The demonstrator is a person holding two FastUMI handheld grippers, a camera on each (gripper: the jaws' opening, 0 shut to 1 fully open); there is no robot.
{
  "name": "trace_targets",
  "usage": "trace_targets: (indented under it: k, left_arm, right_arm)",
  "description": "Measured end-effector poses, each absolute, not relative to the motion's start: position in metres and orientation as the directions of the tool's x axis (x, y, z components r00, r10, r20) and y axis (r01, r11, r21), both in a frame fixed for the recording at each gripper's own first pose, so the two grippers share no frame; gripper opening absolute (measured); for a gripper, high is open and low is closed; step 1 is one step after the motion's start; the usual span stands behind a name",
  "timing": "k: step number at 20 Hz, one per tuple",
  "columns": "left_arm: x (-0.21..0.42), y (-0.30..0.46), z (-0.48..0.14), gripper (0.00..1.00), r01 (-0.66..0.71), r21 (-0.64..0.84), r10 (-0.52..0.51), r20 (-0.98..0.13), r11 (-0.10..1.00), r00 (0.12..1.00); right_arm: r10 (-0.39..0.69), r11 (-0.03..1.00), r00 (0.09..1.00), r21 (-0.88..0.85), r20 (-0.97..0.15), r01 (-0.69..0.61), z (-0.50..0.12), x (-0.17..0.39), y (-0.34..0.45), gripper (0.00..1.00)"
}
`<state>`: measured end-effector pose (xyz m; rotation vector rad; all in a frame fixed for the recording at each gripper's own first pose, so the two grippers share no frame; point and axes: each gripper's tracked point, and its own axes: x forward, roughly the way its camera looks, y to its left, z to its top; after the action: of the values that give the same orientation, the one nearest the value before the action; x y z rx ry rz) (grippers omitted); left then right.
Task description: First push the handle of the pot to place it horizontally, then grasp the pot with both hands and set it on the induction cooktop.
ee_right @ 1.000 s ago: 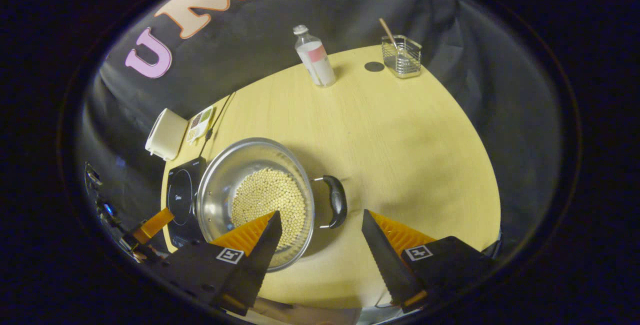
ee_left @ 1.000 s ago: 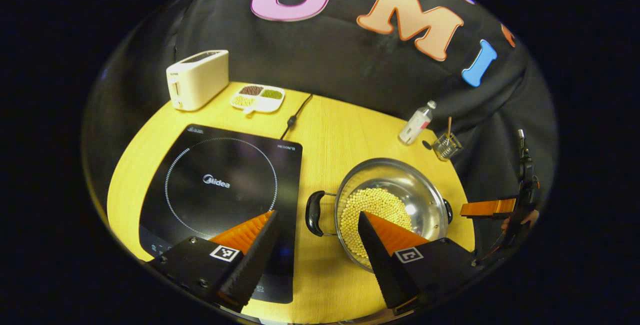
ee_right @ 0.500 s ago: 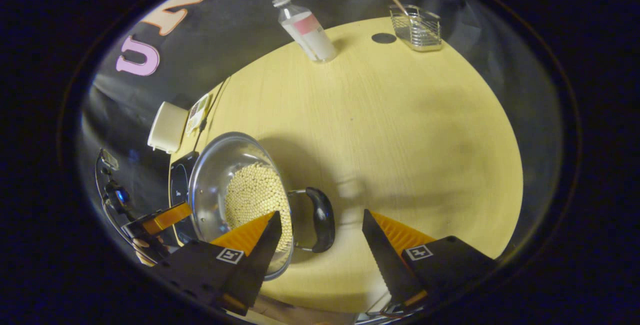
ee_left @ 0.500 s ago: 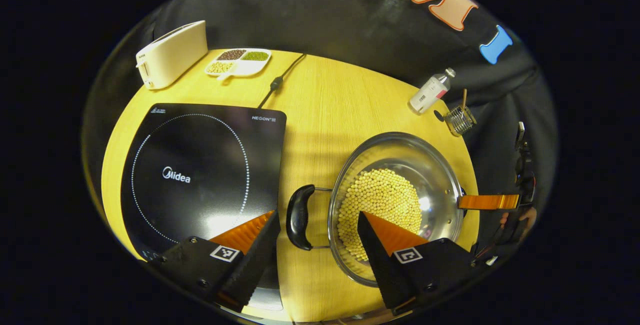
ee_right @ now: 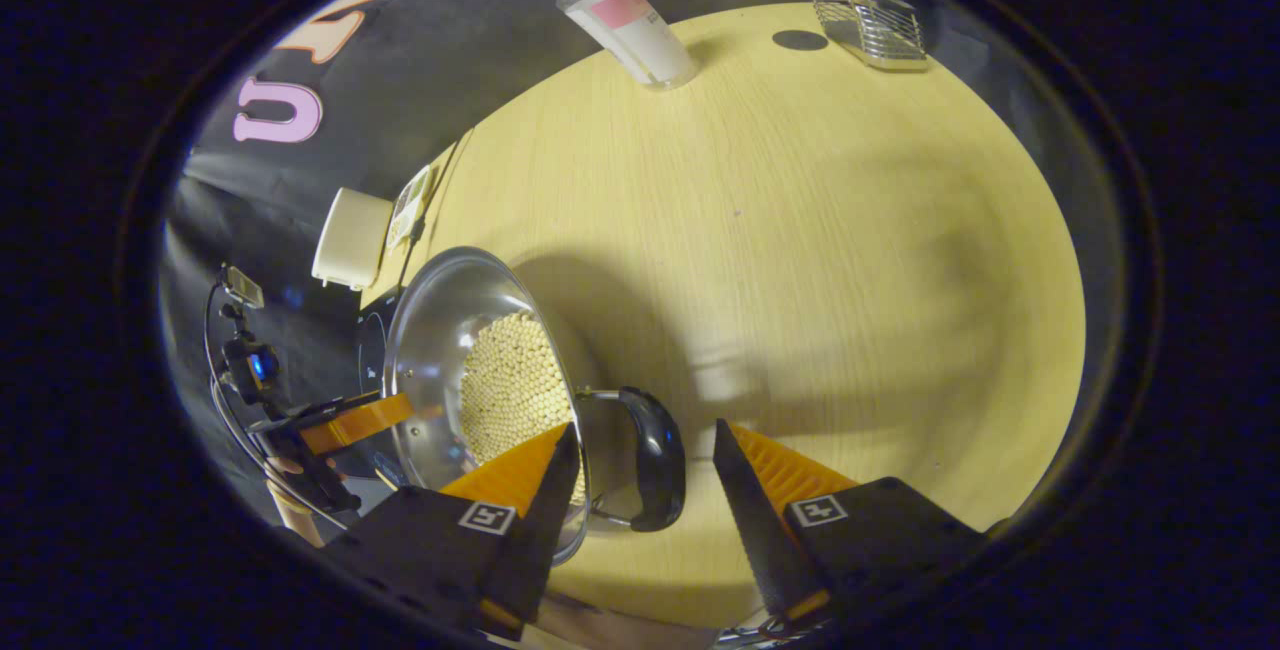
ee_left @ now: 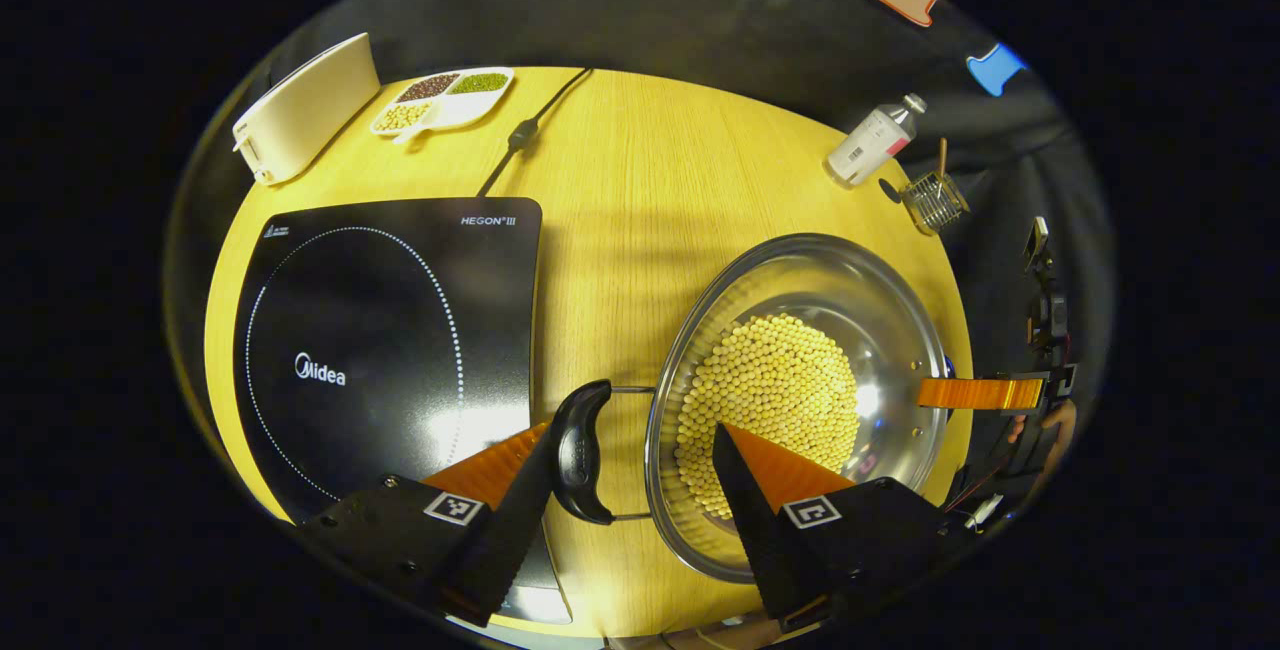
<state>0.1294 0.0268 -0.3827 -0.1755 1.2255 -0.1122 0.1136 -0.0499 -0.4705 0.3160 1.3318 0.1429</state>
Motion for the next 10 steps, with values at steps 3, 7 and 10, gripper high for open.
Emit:
trace_targets:
  k: [3, 7, 10]
  left_arm:
    - [0.136, 0.031, -0.39, 0.88, 0.014, -0.161, -0.157, -0.936, 0.987, 0.314]
    - [0.135, 0.03, -0.399, 0.82, 0.042, -0.095, -0.103, -0.957, 0.995, 0.27]
    - [0.135, 0.027, -0.404, 0.79, 0.058, -0.062, -0.074, -0.967, 0.996, 0.245]
  right_arm:
    - [0.289, 0.949, 0.221, 0.31, -0.931, 0.064, -0.477, 0.114, -0.046, 0.7]
    - [0.283, 0.954, 0.2, 0.297, -0.938, 0.045, -0.487, 0.113, -0.044, 0.7]
    - [0.282, 0.954, 0.195, 0.296, -0.939, 0.047, -0.491, 0.112, -0.045, 0.71]
